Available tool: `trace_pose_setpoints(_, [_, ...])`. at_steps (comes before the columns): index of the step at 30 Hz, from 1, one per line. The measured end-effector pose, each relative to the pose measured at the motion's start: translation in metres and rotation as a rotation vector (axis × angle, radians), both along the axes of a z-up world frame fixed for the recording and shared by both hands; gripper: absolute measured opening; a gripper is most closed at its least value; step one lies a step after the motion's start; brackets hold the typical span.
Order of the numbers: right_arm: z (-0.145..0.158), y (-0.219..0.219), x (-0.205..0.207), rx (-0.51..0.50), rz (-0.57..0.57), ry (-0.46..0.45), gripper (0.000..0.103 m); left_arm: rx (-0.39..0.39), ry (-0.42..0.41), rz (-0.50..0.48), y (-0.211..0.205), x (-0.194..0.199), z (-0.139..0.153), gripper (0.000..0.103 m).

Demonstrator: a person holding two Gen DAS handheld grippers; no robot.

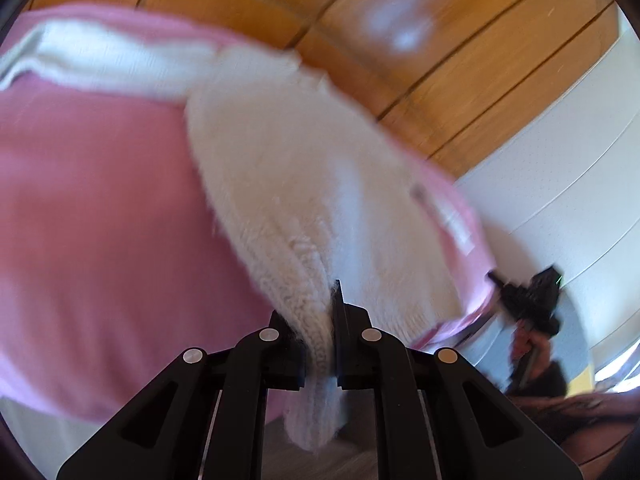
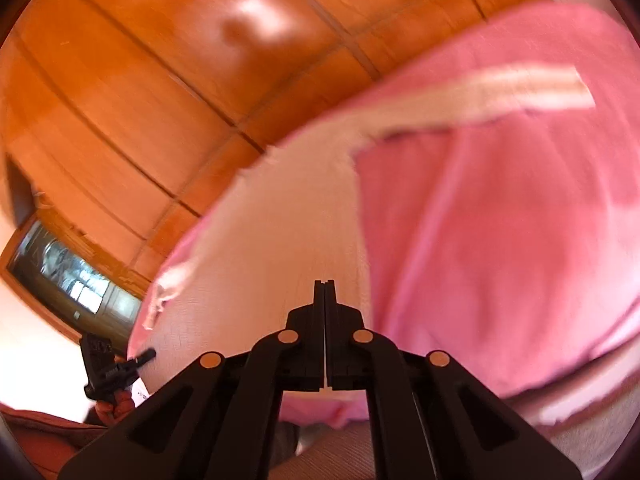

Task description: Fold small clothes

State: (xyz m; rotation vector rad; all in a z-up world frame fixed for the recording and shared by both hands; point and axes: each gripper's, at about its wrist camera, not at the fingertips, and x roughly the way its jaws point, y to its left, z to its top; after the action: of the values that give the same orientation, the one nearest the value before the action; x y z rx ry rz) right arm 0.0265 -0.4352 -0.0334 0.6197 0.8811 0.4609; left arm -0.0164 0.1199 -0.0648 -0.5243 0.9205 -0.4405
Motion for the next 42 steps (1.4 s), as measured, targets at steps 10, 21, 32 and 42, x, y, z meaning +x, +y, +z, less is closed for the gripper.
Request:
trace_pose_setpoints(10, [-0.036, 0.028, 0.018, -0.051, 0.037, 0.060, 0.046, 0.029, 0.009, 0.060, -0.017, 0.005, -0.030, 0.070])
trace_pose_setpoints(21, [-0.027, 0.030, 0.008, -0.163, 0.072, 0.114, 0.006, 0.164, -0.018, 0.021, -0.019, 0.000, -0.017, 0.009])
trace_pose_setpoints(32, [0.014, 0.085, 0.037, -0.529, -0.036, -0.126, 0.089, 0.144, -0.070, 0.380, 0.062, 0.021, -0.003, 0.090])
trace_pose_setpoints(42, [0.009, 0.148, 0.114, -0.721, -0.086, -0.223, 0.101, 0.289, 0.021, 0.863, 0.198, 0.064, -0.004, 0.090])
